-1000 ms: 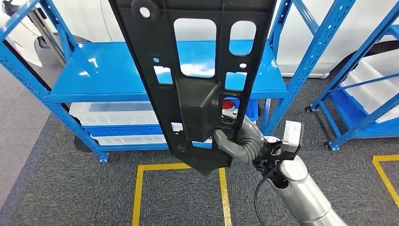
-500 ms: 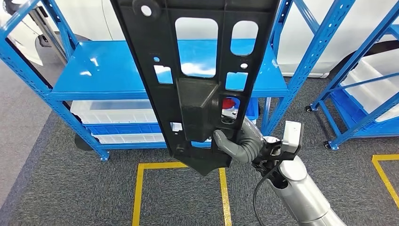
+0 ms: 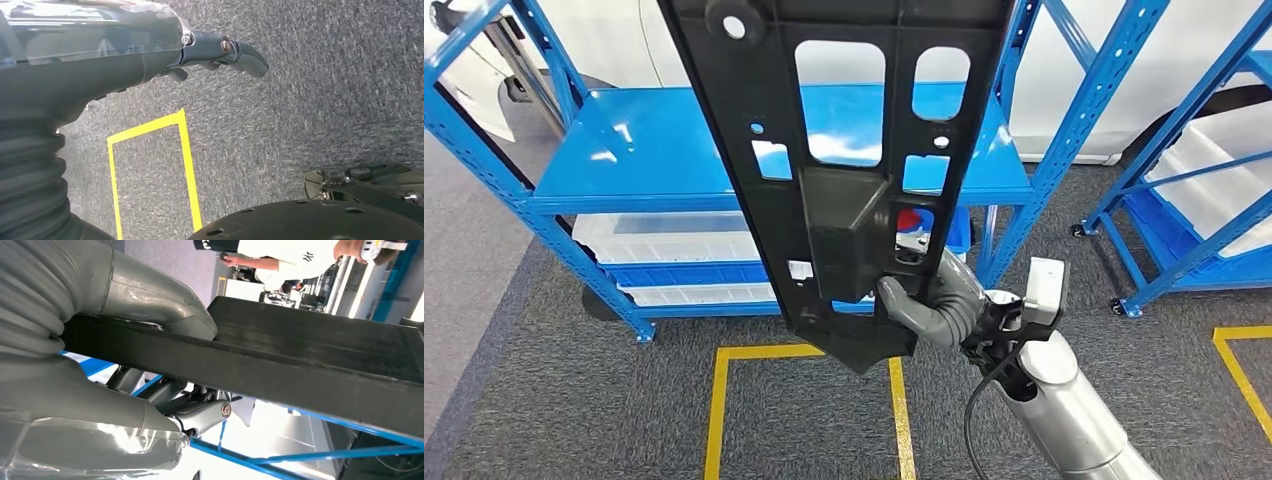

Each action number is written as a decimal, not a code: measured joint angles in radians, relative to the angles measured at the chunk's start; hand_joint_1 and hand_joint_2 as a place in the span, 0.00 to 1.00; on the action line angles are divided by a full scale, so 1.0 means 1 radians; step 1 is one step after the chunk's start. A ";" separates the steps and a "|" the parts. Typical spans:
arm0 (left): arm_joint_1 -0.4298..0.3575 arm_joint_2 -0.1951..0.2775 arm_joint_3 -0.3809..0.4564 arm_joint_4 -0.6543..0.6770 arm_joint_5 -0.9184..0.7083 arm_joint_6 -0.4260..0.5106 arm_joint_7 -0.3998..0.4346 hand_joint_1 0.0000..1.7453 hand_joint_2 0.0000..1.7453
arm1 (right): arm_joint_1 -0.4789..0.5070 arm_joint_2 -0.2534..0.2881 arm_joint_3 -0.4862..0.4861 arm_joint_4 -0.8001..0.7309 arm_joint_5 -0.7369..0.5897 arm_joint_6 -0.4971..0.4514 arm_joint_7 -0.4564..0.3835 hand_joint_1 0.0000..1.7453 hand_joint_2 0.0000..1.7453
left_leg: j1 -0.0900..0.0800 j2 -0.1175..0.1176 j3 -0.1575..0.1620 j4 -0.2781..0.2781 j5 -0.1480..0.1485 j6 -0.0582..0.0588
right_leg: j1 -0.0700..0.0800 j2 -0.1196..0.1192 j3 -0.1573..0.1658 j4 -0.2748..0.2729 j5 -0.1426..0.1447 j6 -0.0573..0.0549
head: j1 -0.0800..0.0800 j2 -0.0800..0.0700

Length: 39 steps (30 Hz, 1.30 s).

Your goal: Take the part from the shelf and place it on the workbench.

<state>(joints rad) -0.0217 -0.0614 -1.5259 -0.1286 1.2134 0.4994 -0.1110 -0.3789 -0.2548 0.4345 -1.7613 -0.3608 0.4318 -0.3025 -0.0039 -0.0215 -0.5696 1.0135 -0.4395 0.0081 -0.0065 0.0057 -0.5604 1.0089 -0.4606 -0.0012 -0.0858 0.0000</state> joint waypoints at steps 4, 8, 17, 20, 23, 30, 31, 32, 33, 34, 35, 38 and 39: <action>0.000 -0.001 0.000 0.000 0.000 0.000 0.000 0.00 1.00 | -0.001 0.000 0.000 0.000 0.000 0.000 0.000 1.00 1.00 | 0.008 0.002 -0.002 -0.015 0.007 0.023 | -0.001 -0.001 -0.034 0.076 -0.054 0.022 | 0.000 0.000; 0.000 -0.001 0.000 0.000 0.000 0.000 0.000 0.00 1.00 | 0.002 0.000 0.000 0.000 0.000 0.000 0.000 1.00 1.00 | 0.005 0.003 -0.007 -0.013 0.008 0.028 | -0.005 -0.001 -0.138 0.297 -0.139 0.031 | 0.000 0.000; 0.000 -0.002 0.000 0.000 0.000 0.000 0.000 0.00 1.00 | -0.001 0.000 0.000 -0.001 0.000 0.000 0.000 1.00 1.00 | -0.003 -0.001 -0.009 -0.003 0.000 -0.002 | -0.002 0.000 0.000 -0.002 0.001 -0.005 | 0.000 0.000; -0.002 -0.002 0.000 0.000 0.000 0.000 -0.001 0.00 1.00 | -0.001 0.000 0.000 -0.001 0.000 0.000 0.000 1.00 1.00 | -0.001 0.001 -0.062 0.115 -0.073 -0.018 | -0.007 -0.004 0.001 -0.010 0.007 -0.018 | 0.000 0.000; -0.009 -0.002 0.000 0.000 0.000 0.000 -0.003 0.00 1.00 | 0.000 0.000 0.000 -0.001 0.000 0.000 0.000 1.00 1.00 | 0.003 0.001 -0.144 0.293 -0.136 -0.027 | -0.006 -0.006 0.001 -0.010 0.007 -0.020 | 0.000 0.000; 0.000 0.000 0.000 0.000 0.000 0.000 0.000 0.00 1.00 | 0.000 0.000 0.000 -0.001 0.000 0.000 0.000 1.00 1.00 | 0.003 0.002 -0.004 0.001 0.002 -0.005 | -0.001 0.001 0.001 -0.002 -0.001 0.000 | 0.000 0.000; 0.000 0.000 0.000 0.000 0.000 0.000 0.000 0.00 1.00 | 0.000 0.000 0.000 -0.001 0.000 0.000 0.000 1.00 1.00 | 0.003 0.001 -0.007 -0.002 0.003 0.001 | 0.000 0.001 0.001 -0.002 0.000 0.006 | 0.000 0.000; -0.001 0.000 0.000 0.000 0.000 0.000 0.000 0.00 1.00 | 0.000 0.000 0.000 -0.001 0.000 0.000 0.000 1.00 1.00 | 0.005 0.001 -0.006 -0.006 0.004 0.007 | -0.001 0.001 0.000 0.001 -0.004 0.012 | 0.000 0.000; -0.001 -0.001 0.000 0.000 0.000 0.000 0.000 0.00 1.00 | -0.001 0.000 0.000 -0.001 0.000 0.000 0.000 1.00 1.00 | 0.007 0.001 -0.006 -0.009 0.006 0.013 | -0.001 0.001 -0.006 0.015 -0.015 0.017 | 0.000 0.000; 0.000 -0.001 0.000 0.000 0.000 0.000 0.000 0.00 1.00 | -0.001 0.000 0.000 -0.001 0.000 0.000 0.000 1.00 1.00 | 0.009 0.002 -0.006 -0.013 0.008 0.018 | -0.002 0.000 -0.021 0.049 -0.039 0.022 | 0.000 0.000; 0.000 -0.001 0.000 0.000 -0.001 0.000 0.000 0.00 1.00 | -0.001 0.000 0.000 -0.001 0.000 0.000 0.000 1.00 1.00 | 0.009 0.003 -0.006 -0.015 0.009 0.022 | -0.004 0.000 -0.046 0.105 -0.071 0.026 | 0.000 0.000; 0.000 -0.001 0.000 0.000 -0.001 0.000 0.000 0.00 1.00 | 0.002 0.000 0.000 -0.001 0.000 0.000 0.000 1.00 1.00 | 0.006 0.003 -0.009 -0.014 0.009 0.027 | -0.006 -0.001 -0.136 0.289 -0.143 0.032 | 0.000 0.000; 0.000 -0.001 0.000 0.000 -0.001 0.000 0.000 0.00 1.00 | 0.003 0.000 0.000 -0.001 0.000 0.000 0.000 1.00 1.00 | 0.005 0.003 -0.009 -0.013 0.009 0.027 | -0.006 -0.001 -0.140 0.297 -0.130 0.032 | 0.000 0.000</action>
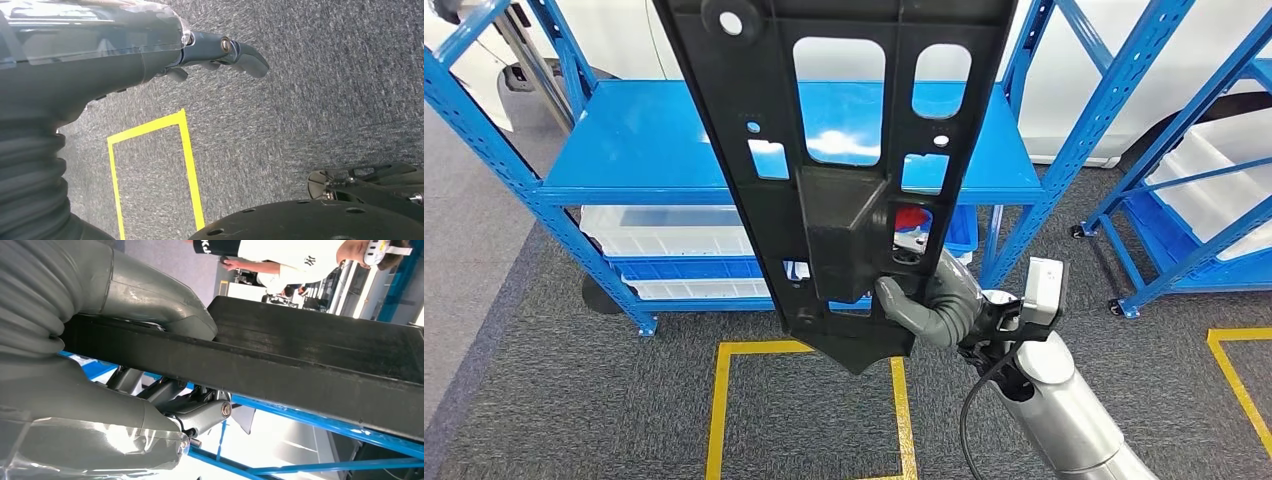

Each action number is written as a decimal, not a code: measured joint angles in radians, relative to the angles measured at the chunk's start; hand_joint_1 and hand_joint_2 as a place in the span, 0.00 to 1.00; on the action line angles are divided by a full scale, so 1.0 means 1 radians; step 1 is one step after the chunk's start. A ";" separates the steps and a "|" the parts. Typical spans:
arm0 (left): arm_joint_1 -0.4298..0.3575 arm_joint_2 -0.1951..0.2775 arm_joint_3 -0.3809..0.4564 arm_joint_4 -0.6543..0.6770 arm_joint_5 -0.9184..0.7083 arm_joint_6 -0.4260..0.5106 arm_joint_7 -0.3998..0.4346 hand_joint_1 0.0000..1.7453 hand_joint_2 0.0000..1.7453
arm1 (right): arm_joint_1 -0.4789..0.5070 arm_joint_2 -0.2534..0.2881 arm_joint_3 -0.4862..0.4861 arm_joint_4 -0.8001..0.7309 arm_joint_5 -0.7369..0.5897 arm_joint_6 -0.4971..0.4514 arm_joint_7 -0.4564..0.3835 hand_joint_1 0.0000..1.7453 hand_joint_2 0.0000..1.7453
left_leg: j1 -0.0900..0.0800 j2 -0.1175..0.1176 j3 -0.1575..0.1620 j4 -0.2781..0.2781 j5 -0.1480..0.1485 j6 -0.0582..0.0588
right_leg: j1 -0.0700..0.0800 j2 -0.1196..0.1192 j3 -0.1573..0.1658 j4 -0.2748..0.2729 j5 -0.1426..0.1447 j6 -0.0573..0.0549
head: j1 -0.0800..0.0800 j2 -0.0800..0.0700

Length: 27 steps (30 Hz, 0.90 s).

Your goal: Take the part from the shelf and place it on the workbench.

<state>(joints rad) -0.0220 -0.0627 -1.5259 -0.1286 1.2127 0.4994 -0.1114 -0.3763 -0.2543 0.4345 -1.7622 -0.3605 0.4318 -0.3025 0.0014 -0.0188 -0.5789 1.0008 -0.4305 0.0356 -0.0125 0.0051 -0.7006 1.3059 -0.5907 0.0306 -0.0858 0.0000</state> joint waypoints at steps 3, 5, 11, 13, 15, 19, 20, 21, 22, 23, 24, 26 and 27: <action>0.000 -0.001 0.000 0.000 0.000 0.000 0.000 0.00 1.00 | -0.001 0.000 0.000 0.000 0.000 0.000 0.000 1.00 1.00 | -0.002 -0.003 0.003 0.003 -0.002 -0.003 | 0.002 0.000 0.089 -0.180 0.102 -0.011 | 0.000 0.000; 0.000 -0.002 0.000 0.000 0.000 -0.001 0.000 0.00 1.00 | -0.003 0.000 0.000 0.000 0.000 0.000 0.000 1.00 1.00 | -0.004 -0.004 0.002 0.005 -0.003 -0.010 | 0.008 0.001 0.135 -0.279 0.132 -0.020 | 0.000 0.000; -0.001 -0.001 0.000 0.000 0.001 0.000 -0.001 0.00 1.00 | -0.004 0.000 0.000 0.000 0.000 0.000 0.000 1.00 1.00 | -0.006 -0.001 -0.039 0.090 -0.058 -0.041 | -0.001 -0.003 0.142 -0.312 0.142 -0.048 | 0.000 0.000; -0.005 -0.001 0.000 0.000 0.001 0.000 -0.002 0.00 1.00 | -0.003 0.001 0.000 0.000 0.000 0.000 0.000 1.00 1.00 | -0.004 -0.001 -0.104 0.232 -0.126 -0.049 | 0.000 -0.005 0.141 -0.312 0.142 -0.051 | 0.000 0.000; -0.009 -0.001 0.000 0.000 0.001 0.000 -0.003 0.00 1.00 | -0.003 0.001 0.000 0.000 0.000 0.000 0.000 1.00 1.00 | -0.001 -0.001 -0.139 0.306 -0.136 -0.053 | 0.001 -0.005 0.142 -0.310 0.141 -0.052 | 0.000 0.000; -0.002 0.001 0.000 0.000 0.001 0.000 0.000 0.00 1.00 | -0.003 0.001 0.000 0.000 0.000 0.000 0.000 1.00 1.00 | 0.003 0.000 -0.027 0.075 -0.014 -0.048 | 0.001 0.000 0.143 -0.304 0.134 -0.043 | 0.000 0.000; -0.001 0.001 0.000 0.000 0.001 0.000 0.000 0.00 1.00 | -0.003 0.001 0.000 0.000 0.000 0.000 0.000 1.00 1.00 | 0.002 0.000 -0.006 0.032 -0.003 -0.043 | 0.003 0.001 0.142 -0.301 0.132 -0.039 | 0.000 0.000; 0.000 0.001 0.000 0.000 0.001 0.000 0.001 0.00 1.00 | -0.003 0.001 0.000 0.000 0.000 0.000 0.000 1.00 1.00 | 0.001 0.000 0.002 0.015 -0.005 -0.037 | 0.005 0.002 0.141 -0.300 0.130 -0.034 | 0.000 0.000; 0.000 0.001 0.000 0.000 0.001 0.000 0.001 0.00 1.00 | -0.003 0.001 0.000 0.000 0.000 0.000 0.000 1.00 1.00 | 0.000 -0.002 0.002 0.015 -0.005 -0.030 | 0.006 0.002 0.140 -0.299 0.129 -0.028 | 0.000 0.000; 0.000 0.001 0.000 0.000 0.001 0.000 0.000 0.00 1.00 | -0.003 0.001 0.000 0.000 0.000 0.000 0.000 1.00 1.00 | 0.001 -0.003 0.000 0.011 -0.006 -0.025 | 0.006 0.002 0.140 -0.297 0.127 -0.022 | 0.000 0.000; 0.000 0.001 0.000 0.000 0.001 0.000 0.000 0.00 1.00 | -0.003 0.001 0.000 0.000 0.000 0.000 0.000 1.00 1.00 | 0.002 -0.003 0.000 0.008 -0.006 -0.019 | 0.005 0.002 0.137 -0.289 0.120 -0.016 | 0.000 0.000; 0.000 0.000 0.000 0.000 0.000 0.000 0.000 0.00 1.00 | -0.004 0.001 0.000 0.000 0.000 0.000 0.000 1.00 1.00 | 0.005 -0.002 0.001 0.003 -0.003 -0.008 | 0.003 0.001 0.110 -0.224 0.075 -0.006 | 0.000 0.000; 0.000 0.000 0.000 0.000 0.000 0.000 0.000 0.00 1.00 | -0.003 0.001 0.000 0.000 0.000 0.000 0.000 1.00 1.00 | 0.004 -0.001 0.000 0.003 -0.003 -0.006 | 0.002 0.000 0.082 -0.162 0.040 -0.003 | 0.000 0.000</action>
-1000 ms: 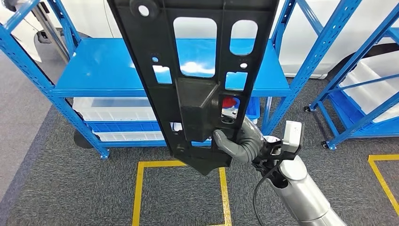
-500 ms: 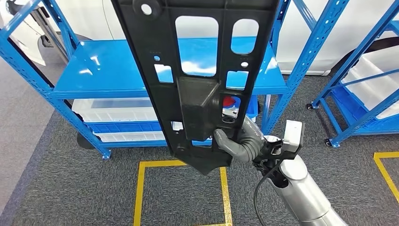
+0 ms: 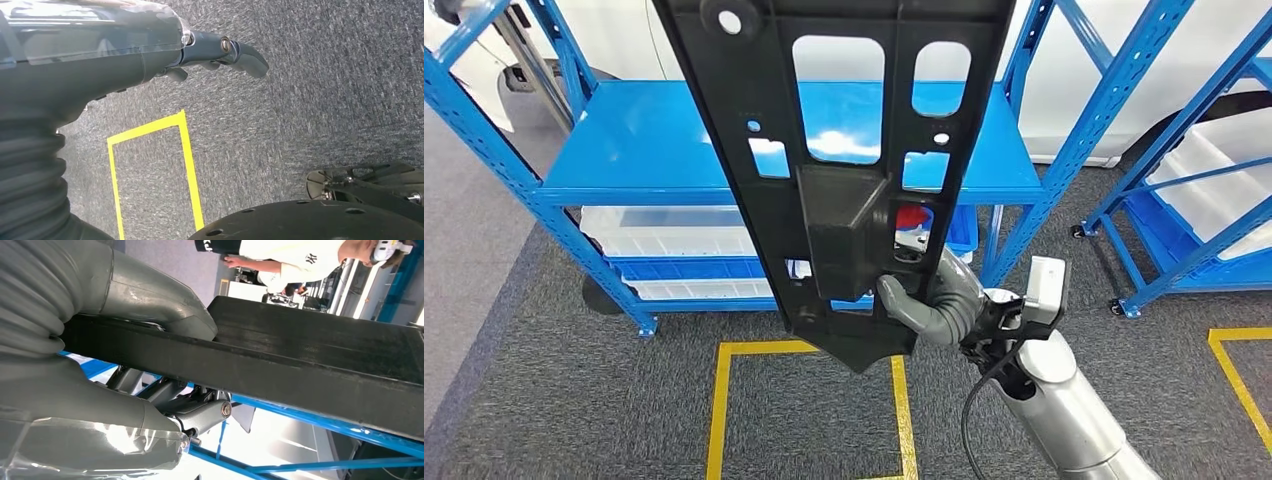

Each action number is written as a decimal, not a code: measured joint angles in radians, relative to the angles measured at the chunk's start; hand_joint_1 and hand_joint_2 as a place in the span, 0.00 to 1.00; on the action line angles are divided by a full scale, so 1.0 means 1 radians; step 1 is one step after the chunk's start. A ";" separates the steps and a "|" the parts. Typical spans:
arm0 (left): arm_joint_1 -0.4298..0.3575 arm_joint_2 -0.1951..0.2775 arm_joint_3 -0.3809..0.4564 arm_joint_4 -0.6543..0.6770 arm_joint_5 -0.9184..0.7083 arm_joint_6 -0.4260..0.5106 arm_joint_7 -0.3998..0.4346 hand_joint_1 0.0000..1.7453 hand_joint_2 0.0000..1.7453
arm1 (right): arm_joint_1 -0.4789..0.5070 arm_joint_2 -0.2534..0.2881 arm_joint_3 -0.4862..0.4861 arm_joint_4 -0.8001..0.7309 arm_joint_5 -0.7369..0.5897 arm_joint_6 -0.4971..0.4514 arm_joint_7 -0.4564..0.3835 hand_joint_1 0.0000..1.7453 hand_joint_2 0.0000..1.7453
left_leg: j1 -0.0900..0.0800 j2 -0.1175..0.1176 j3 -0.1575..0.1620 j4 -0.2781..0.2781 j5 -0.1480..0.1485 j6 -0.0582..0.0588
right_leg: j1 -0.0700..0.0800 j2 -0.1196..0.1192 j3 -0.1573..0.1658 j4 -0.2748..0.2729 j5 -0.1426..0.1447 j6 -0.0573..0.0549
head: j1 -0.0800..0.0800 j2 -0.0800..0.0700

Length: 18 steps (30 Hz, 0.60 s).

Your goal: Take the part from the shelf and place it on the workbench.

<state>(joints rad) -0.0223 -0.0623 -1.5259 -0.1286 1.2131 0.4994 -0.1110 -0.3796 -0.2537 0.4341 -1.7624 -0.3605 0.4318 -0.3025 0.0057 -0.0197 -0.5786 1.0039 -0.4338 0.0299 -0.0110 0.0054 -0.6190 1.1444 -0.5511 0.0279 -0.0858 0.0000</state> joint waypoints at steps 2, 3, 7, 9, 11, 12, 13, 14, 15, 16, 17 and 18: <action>0.000 0.000 0.000 0.000 0.000 0.000 0.000 0.00 1.00 | 0.002 0.000 0.000 0.000 0.000 0.000 0.000 1.00 1.00 | -0.002 0.001 -0.001 0.001 -0.001 0.003 | -0.001 0.000 -0.063 0.132 -0.053 0.004 | 0.000 0.000; 0.000 0.000 0.000 0.000 0.000 0.000 0.000 0.00 1.00 | 0.003 0.000 0.000 0.000 0.000 0.000 0.000 1.00 1.00 | -0.002 0.000 -0.001 0.002 -0.001 0.003 | -0.002 0.000 -0.079 0.162 -0.053 0.004 | 0.000 0.000; 0.000 -0.001 0.000 0.000 0.000 -0.001 0.000 0.00 1.00 | 0.002 0.000 0.000 0.000 0.000 0.000 0.000 1.00 1.00 | -0.004 -0.004 0.006 0.005 -0.008 -0.002 | 0.001 0.000 0.017 -0.045 0.072 -0.007 | 0.000 0.000; 0.000 -0.002 0.000 0.000 0.000 -0.001 0.000 0.00 1.00 | 0.001 0.000 0.000 0.000 0.000 0.000 0.000 1.00 1.00 | -0.006 -0.005 0.006 0.007 -0.010 -0.011 | 0.006 0.002 0.052 -0.121 0.092 -0.016 | 0.000 0.000; 0.000 -0.002 0.000 0.000 0.000 -0.001 0.000 0.00 1.00 | 0.000 0.000 0.000 0.000 0.000 0.000 0.000 1.00 1.00 | -0.008 -0.006 0.007 0.006 -0.009 -0.021 | 0.007 0.003 0.052 -0.129 0.091 -0.025 | 0.000 0.000; 0.000 -0.001 0.000 0.000 0.000 0.000 0.000 0.00 1.00 | 0.000 0.000 0.000 0.000 0.000 0.000 0.000 1.00 1.00 | -0.009 -0.005 0.005 0.010 -0.013 -0.026 | 0.004 0.002 0.053 -0.133 0.092 -0.032 | 0.000 0.000; 0.000 -0.001 0.000 0.000 0.000 0.000 0.000 0.00 1.00 | 0.000 0.000 0.000 0.000 0.000 0.000 0.000 1.00 1.00 | -0.010 -0.004 -0.003 0.026 -0.026 -0.031 | 0.001 0.001 0.054 -0.137 0.094 -0.038 | 0.000 0.000; 0.000 0.000 0.000 0.000 0.000 0.000 0.000 0.00 1.00 | 0.000 0.000 0.000 0.000 0.000 0.000 0.000 1.00 1.00 | -0.010 -0.003 -0.019 0.062 -0.049 -0.035 | -0.002 0.000 0.055 -0.141 0.096 -0.043 | 0.000 0.000; -0.002 0.000 0.000 0.000 0.000 0.000 -0.001 0.00 1.00 | 0.000 0.000 0.000 0.000 0.000 0.000 0.000 1.00 1.00 | -0.009 -0.002 -0.047 0.122 -0.082 -0.039 | -0.002 -0.002 0.056 -0.141 0.097 -0.047 | 0.000 0.000; -0.004 0.000 0.000 0.000 0.000 0.000 -0.002 0.00 1.00 | 0.000 0.000 0.000 0.000 0.000 0.000 0.000 1.00 1.00 | -0.008 -0.002 -0.082 0.195 -0.116 -0.042 | -0.002 -0.003 0.056 -0.141 0.097 -0.049 | 0.000 0.000; -0.007 0.000 0.000 0.000 0.000 0.000 -0.002 0.00 1.00 | 0.000 0.000 0.000 0.000 0.000 0.000 0.000 1.00 1.00 | -0.007 -0.002 -0.113 0.261 -0.138 -0.045 | -0.001 -0.003 0.056 -0.141 0.096 -0.050 | 0.000 0.000; -0.009 0.000 0.000 0.000 0.000 0.000 -0.002 0.00 1.00 | 0.000 0.000 0.000 0.000 0.000 0.000 0.000 1.00 1.00 | -0.007 -0.002 -0.134 0.302 -0.143 -0.047 | 0.000 -0.004 0.056 -0.141 0.096 -0.051 | 0.000 0.000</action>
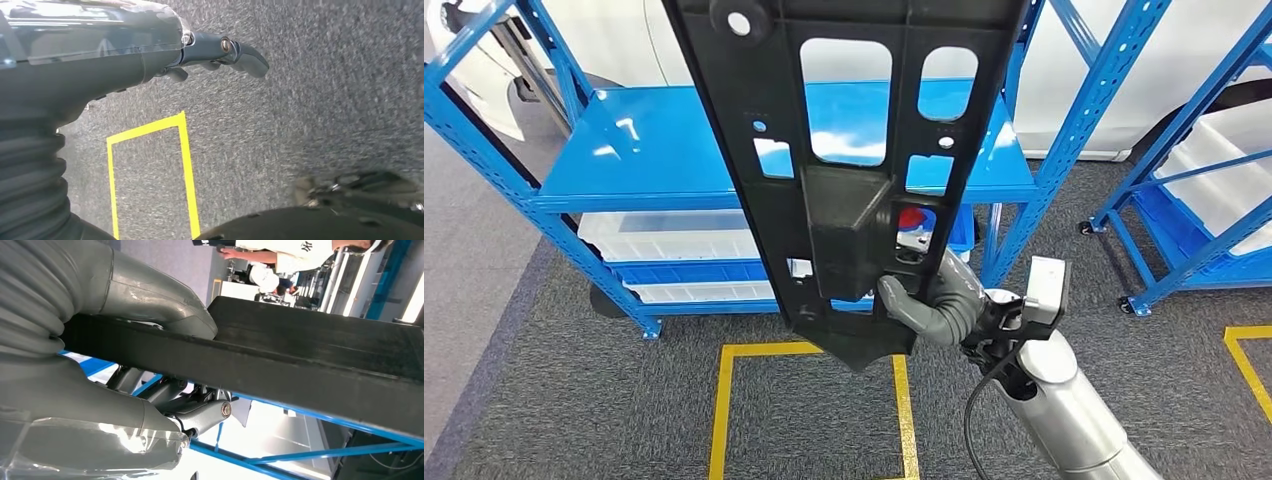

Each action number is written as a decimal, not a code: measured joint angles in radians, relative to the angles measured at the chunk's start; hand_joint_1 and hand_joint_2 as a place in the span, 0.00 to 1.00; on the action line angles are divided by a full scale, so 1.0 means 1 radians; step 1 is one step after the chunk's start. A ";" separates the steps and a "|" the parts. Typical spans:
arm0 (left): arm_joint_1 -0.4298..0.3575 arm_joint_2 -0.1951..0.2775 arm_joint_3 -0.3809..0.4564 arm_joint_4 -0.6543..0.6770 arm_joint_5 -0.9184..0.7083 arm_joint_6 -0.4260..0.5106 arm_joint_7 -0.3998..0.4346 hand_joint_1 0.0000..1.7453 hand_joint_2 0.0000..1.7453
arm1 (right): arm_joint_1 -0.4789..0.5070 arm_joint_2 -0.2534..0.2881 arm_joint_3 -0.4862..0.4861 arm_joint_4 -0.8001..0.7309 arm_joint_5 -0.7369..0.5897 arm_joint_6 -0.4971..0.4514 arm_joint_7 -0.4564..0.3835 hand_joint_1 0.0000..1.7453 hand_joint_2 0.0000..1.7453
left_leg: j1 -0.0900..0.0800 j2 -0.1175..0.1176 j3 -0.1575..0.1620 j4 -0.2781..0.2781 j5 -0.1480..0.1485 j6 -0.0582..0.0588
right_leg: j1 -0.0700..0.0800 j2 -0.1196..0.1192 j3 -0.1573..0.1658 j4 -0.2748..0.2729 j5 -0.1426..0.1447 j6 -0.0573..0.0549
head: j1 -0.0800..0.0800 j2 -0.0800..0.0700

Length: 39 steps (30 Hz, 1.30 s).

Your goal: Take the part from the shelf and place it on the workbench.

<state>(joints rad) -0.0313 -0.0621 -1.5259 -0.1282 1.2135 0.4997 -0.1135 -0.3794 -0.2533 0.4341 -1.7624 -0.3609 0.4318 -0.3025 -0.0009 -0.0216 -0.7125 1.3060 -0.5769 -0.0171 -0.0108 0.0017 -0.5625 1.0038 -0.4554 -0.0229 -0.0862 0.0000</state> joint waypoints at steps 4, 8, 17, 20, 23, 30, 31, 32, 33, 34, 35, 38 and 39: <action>0.003 0.000 0.000 0.000 0.000 0.000 0.002 0.00 1.00 | 0.000 0.000 0.000 0.000 0.000 0.000 0.000 1.00 1.00 | 0.001 0.000 0.081 -0.182 0.120 0.007 | 0.002 0.005 0.006 0.002 -0.005 0.004 | 0.000 0.000; 0.007 0.000 0.000 0.000 0.000 0.000 0.004 0.00 1.00 | -0.001 0.000 0.000 0.000 0.000 0.000 0.000 1.00 1.00 | -0.003 -0.002 0.129 -0.291 0.144 0.026 | 0.007 0.009 0.003 0.007 -0.011 0.023 | 0.000 0.000; 0.008 -0.002 0.000 0.000 -0.001 0.000 0.003 0.00 1.00 | 0.003 0.000 0.000 0.000 0.000 0.000 0.000 1.00 1.00 | 0.003 0.001 0.128 -0.300 0.147 0.051 | -0.003 0.004 -0.118 0.267 -0.111 0.053 | 0.000 0.000; 0.008 -0.002 0.000 0.000 -0.001 -0.001 0.003 0.00 1.00 | 0.001 0.000 0.000 0.000 0.000 0.000 0.000 1.00 1.00 | 0.001 -0.002 0.129 -0.295 0.143 0.044 | 0.000 0.004 -0.021 0.068 -0.020 0.043 | 0.000 0.000; 0.008 -0.002 0.000 0.000 -0.001 -0.001 0.003 0.00 1.00 | 0.000 0.000 0.000 0.000 0.000 0.000 0.000 1.00 1.00 | -0.001 -0.004 0.128 -0.293 0.143 0.029 | 0.007 0.006 -0.001 0.016 -0.011 0.029 | 0.000 0.000; 0.001 0.000 0.000 0.000 0.000 0.000 0.000 0.00 1.00 | 0.000 0.000 0.000 0.000 0.000 0.000 0.000 1.00 1.00 | 0.002 -0.002 0.004 -0.024 0.009 -0.001 | -0.001 -0.001 0.002 0.001 -0.004 0.000 | 0.000 0.000; 0.000 0.000 0.000 0.000 0.000 0.000 0.000 0.00 1.00 | 0.000 0.000 0.000 0.000 0.000 0.000 0.000 1.00 1.00 | 0.002 -0.002 -0.008 -0.001 0.013 -0.002 | 0.000 -0.001 0.003 0.002 -0.004 0.000 | 0.000 0.000; 0.000 0.000 0.000 0.000 0.000 0.000 -0.001 0.00 1.00 | 0.001 0.000 0.000 0.000 0.000 0.000 0.000 1.00 1.00 | 0.002 -0.002 0.000 -0.019 0.037 -0.002 | 0.000 0.000 0.004 0.004 -0.005 0.000 | 0.000 0.000; 0.001 0.000 0.000 0.000 0.000 0.000 0.000 0.00 1.00 | 0.001 0.000 0.000 0.000 0.000 0.000 0.000 1.00 1.00 | 0.003 -0.001 0.027 -0.076 0.074 -0.001 | 0.000 0.001 0.005 0.005 -0.007 0.000 | 0.000 0.000; 0.003 0.000 0.000 0.000 0.000 0.000 0.001 0.00 1.00 | 0.000 0.000 0.000 0.000 0.000 0.000 0.000 1.00 1.00 | 0.003 -0.001 0.062 -0.152 0.108 0.002 | 0.001 0.002 0.006 0.007 -0.009 0.002 | 0.000 0.000; 0.005 0.001 0.000 0.000 0.000 0.000 0.002 0.00 1.00 | 0.000 0.000 0.000 0.000 0.000 0.000 0.000 1.00 1.00 | 0.003 0.000 0.095 -0.217 0.131 0.007 | 0.001 0.004 0.005 0.009 -0.012 0.005 | 0.000 0.000; 0.008 0.001 0.000 0.000 0.000 0.000 0.003 0.00 1.00 | 0.001 0.000 0.000 0.000 0.000 0.000 0.000 1.00 1.00 | -0.002 -0.001 0.129 -0.284 0.140 0.024 | 0.004 0.007 0.003 0.011 -0.015 0.020 | 0.000 0.000; 0.008 0.000 0.000 0.000 0.000 0.000 0.002 0.00 1.00 | 0.001 0.000 0.000 0.000 0.000 0.000 0.000 1.00 1.00 | 0.000 -0.002 0.128 -0.288 0.140 0.029 | 0.006 0.007 0.003 0.012 -0.016 0.026 | 0.000 0.000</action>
<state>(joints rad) -0.0235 -0.0617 -1.5259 -0.1282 1.2131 0.4994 -0.1110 -0.3788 -0.2529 0.4341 -1.7624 -0.3605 0.4318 -0.3025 -0.0014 -0.0233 -0.5846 1.0176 -0.4365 0.0122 -0.0053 0.0083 -0.5592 1.0154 -0.4717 0.0032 -0.0861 0.0000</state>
